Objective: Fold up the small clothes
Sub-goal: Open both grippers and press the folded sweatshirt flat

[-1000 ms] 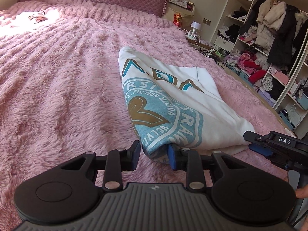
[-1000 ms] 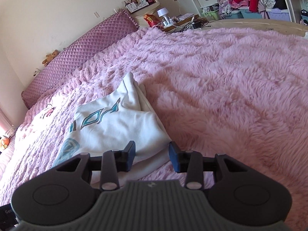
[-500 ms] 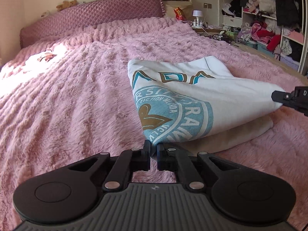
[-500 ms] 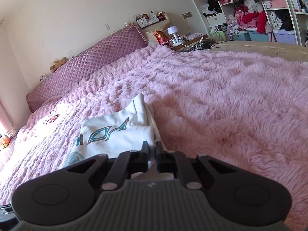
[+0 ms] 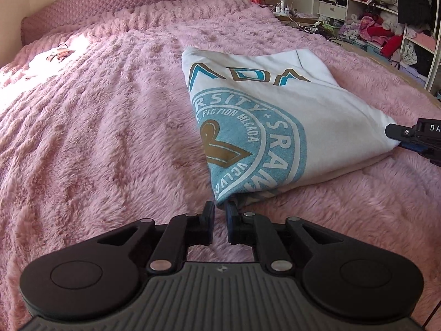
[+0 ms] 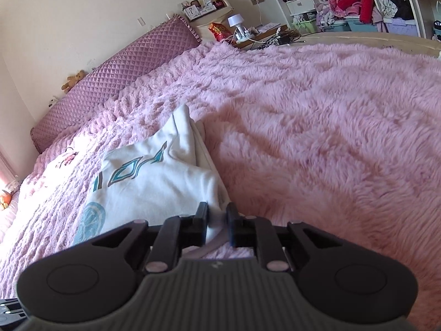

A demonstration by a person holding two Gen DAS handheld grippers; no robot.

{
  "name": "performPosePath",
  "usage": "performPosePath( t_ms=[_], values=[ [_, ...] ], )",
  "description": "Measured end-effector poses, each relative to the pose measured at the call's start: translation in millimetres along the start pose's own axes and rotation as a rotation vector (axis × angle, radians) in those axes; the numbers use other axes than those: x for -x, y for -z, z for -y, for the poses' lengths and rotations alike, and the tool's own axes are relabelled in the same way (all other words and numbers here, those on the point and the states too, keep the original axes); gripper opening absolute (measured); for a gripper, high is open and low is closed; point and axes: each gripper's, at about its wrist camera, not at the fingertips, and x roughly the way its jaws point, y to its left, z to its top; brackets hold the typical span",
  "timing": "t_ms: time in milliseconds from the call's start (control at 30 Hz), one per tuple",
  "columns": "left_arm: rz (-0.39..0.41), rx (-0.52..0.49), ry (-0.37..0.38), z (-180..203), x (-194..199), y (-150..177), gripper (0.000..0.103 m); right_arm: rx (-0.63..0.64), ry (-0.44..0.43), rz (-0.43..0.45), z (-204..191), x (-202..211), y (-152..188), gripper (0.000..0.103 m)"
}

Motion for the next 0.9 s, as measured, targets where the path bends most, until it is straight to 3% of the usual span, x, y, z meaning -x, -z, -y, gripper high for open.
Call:
performPosePath(
  t_ms=[33,133,233,300,400,467,533,567,733,900],
  values=[
    [0.013,0.001,0.0,-3.0,7.8,1.3,0.01,0.016,0.008,0.03,0.1,5.7,-5.1,0.027],
    [0.066,0.04,0.019,-13.0,26.5,-3.2,0.012,0.091,-0.008,0.111,-3.3,15.9,-26.6,0.031],
    [0.12,0.133,0.106,-22.4,28.5,-20.6,0.013,0.201,-0.041,0.141,-17.1,3.4,-53.7,0.033],
    [0.146,0.171,0.152,-22.9,22.1,-30.8,0.014,0.295,-0.065,0.145,-31.7,-14.8,-72.0,0.036],
    [0.157,0.263,0.231,-25.0,6.7,-38.8,0.014,0.377,-0.114,0.103,-49.3,-52.8,-94.4,0.05],
    [0.148,0.317,0.256,-25.9,-3.0,-39.4,0.014,0.415,-0.084,0.066,-58.1,-80.0,-104.4,0.047],
    [0.141,0.348,0.259,-27.2,-10.4,-37.8,0.014,0.457,-0.059,0.015,-65.5,-108.3,-112.2,0.017],
    [0.135,0.359,0.263,-28.0,-13.7,-37.1,0.014,0.472,-0.051,-0.013,-67.9,-120.0,-114.4,0.011],
    [0.095,0.399,0.264,-32.2,-26.9,-25.1,0.014,0.463,-0.022,-0.053,-69.2,-157.7,-118.4,0.012],
    [0.089,0.363,0.256,-30.1,-32.5,-19.9,0.016,0.482,-0.034,-0.077,-74.8,-176.5,-117.4,0.019]
  ],
)
